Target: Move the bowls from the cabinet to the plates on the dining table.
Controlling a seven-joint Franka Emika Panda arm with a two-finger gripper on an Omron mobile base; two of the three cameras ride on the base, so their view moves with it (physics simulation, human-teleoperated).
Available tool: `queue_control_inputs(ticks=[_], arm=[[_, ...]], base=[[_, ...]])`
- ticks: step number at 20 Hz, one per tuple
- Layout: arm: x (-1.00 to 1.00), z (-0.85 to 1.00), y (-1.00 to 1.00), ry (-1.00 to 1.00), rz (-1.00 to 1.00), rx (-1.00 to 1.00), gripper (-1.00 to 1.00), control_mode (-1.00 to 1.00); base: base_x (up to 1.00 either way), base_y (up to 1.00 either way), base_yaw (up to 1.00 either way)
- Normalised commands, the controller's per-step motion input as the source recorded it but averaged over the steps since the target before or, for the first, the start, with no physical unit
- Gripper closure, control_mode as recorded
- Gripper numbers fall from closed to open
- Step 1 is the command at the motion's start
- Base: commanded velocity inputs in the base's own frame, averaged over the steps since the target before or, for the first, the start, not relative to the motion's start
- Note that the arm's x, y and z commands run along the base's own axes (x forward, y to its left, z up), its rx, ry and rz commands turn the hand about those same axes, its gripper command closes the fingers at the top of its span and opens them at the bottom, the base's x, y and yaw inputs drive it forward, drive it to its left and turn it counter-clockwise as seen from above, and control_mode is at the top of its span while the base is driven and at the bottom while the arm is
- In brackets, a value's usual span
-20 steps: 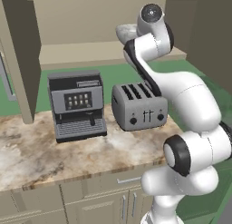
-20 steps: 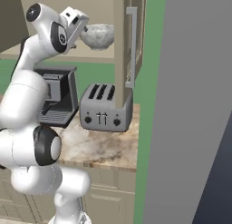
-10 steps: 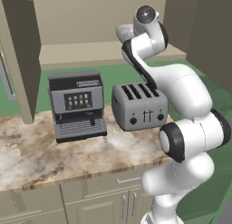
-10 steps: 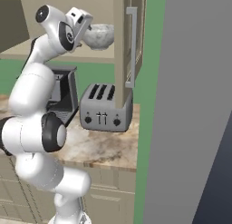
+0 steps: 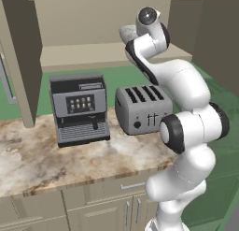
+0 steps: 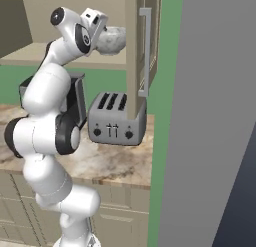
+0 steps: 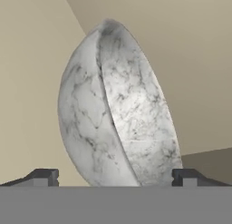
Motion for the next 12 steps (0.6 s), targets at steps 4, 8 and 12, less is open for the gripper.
queue_control_inputs(ticks=[4, 8, 12], arm=[[0.39, -0.12, -0.04, 0.00, 0.02, -0.03, -1.00, -1.00], [0.33, -0.24, 0.00, 0.00, 0.04, 0.00, -1.00, -1.00], [0.44, -0.20, -0.07, 0.00, 0.04, -0.01, -1.00, -1.00]], base=[[0.00, 0.00, 0.00], [0.00, 0.00, 0.00], [0.00, 0.00, 0.00]])
